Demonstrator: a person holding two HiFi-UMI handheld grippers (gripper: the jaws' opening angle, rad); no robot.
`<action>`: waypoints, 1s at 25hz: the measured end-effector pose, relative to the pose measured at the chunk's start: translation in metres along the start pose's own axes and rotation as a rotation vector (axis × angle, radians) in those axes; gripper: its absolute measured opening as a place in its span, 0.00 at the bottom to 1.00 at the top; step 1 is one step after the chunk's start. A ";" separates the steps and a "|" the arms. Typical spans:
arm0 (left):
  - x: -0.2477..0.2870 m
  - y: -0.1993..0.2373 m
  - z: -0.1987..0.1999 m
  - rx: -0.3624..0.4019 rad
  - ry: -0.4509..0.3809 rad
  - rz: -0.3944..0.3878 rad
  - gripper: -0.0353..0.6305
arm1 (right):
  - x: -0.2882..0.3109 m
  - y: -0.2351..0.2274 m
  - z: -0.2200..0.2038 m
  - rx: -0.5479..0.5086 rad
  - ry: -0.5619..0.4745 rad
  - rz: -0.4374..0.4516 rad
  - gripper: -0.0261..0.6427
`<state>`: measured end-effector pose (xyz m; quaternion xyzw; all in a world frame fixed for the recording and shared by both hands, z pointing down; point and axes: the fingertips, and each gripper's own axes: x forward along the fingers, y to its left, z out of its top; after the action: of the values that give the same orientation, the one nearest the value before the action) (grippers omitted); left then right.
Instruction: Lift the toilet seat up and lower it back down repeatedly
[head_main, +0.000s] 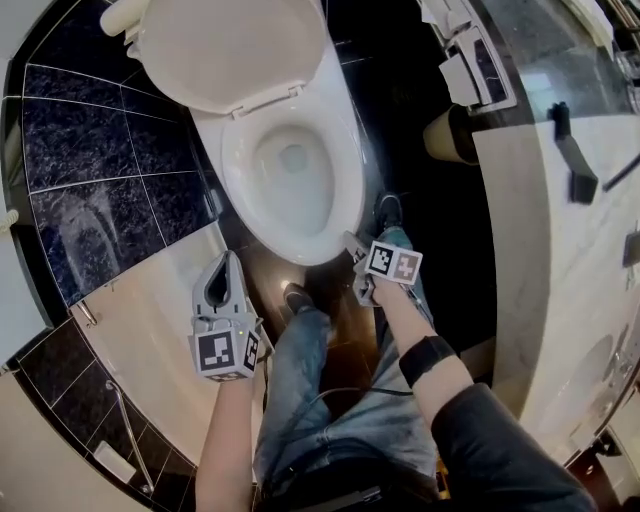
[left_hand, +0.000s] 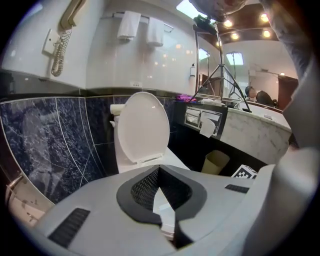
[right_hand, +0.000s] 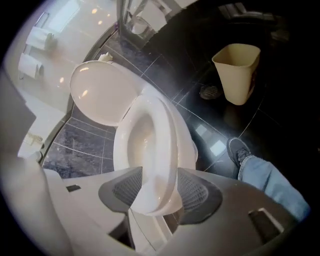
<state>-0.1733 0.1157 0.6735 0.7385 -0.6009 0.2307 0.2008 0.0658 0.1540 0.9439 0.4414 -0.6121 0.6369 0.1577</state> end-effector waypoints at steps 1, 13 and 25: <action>0.001 0.001 -0.004 0.000 0.002 0.001 0.05 | 0.005 -0.003 0.001 0.027 -0.013 0.018 0.39; 0.004 0.009 -0.035 -0.020 0.043 0.023 0.05 | 0.029 -0.011 0.001 0.128 -0.053 0.037 0.28; 0.007 0.004 -0.052 -0.033 0.075 0.007 0.05 | 0.027 -0.011 0.001 0.193 -0.026 0.070 0.27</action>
<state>-0.1808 0.1392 0.7202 0.7237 -0.5993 0.2491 0.2347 0.0592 0.1458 0.9709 0.4411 -0.5648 0.6923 0.0844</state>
